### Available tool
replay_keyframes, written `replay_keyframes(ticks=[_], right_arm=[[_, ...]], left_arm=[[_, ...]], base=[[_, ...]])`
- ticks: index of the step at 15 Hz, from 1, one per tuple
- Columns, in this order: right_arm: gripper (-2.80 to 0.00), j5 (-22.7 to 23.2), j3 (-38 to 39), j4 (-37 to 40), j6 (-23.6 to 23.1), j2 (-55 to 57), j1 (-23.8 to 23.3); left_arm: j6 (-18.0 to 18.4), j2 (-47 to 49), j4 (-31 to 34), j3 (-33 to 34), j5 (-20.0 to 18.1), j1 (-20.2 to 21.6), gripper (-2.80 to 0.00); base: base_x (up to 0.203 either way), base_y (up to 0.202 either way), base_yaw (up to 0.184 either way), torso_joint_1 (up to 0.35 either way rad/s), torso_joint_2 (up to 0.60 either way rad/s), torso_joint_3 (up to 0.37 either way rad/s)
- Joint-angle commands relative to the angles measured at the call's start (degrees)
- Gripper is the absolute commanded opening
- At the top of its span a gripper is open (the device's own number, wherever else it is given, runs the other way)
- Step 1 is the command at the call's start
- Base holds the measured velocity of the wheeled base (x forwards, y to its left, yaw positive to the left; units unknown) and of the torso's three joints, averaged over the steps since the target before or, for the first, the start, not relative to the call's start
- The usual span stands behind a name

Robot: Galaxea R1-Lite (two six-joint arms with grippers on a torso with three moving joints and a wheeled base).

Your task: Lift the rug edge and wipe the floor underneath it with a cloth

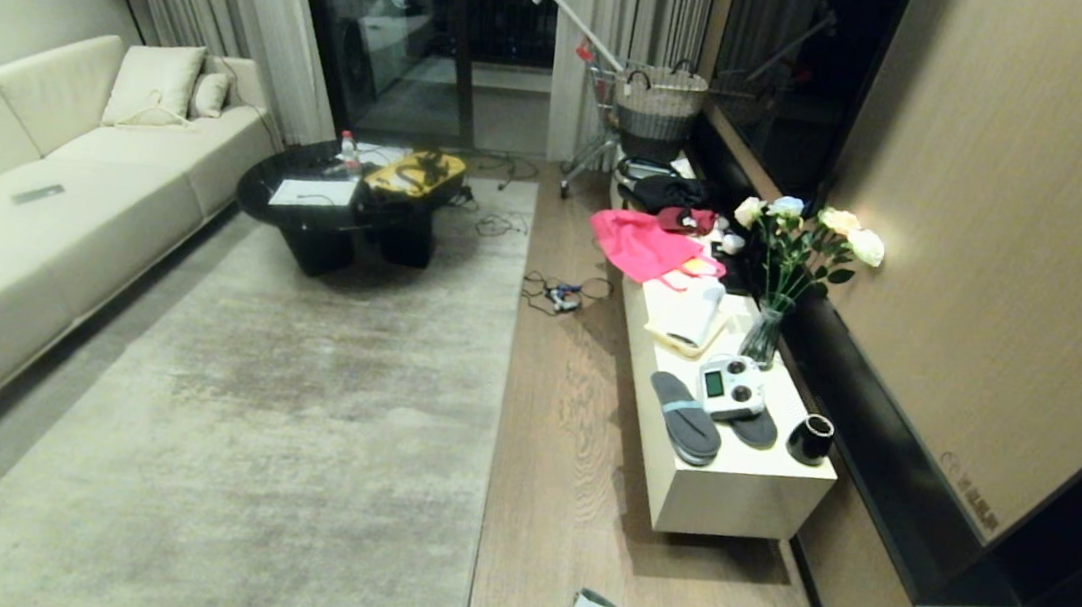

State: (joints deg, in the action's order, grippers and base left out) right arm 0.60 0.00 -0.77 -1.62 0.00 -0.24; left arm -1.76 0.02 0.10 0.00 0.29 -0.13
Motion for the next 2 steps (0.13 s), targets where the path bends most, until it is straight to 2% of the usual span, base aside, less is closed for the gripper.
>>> replay_keyframes(ticks=[1, 2], right_arm=[[-2.80, 0.02, 0.00, -0.01, -0.05, 0.09, 0.04], [-2.80, 0.02, 0.00, -0.02, -0.05, 0.09, -0.02]], left_arm=[[0.00, 0.06, -0.01, 0.00, 0.00, 0.03, -2.80], [0.00, 0.06, -0.01, 0.00, 0.03, -0.04, -2.80]], base=[[0.000, 0.000, 0.000, 0.000, 0.00, 0.000], [0.000, 0.000, 0.000, 0.000, 0.00, 0.000]])
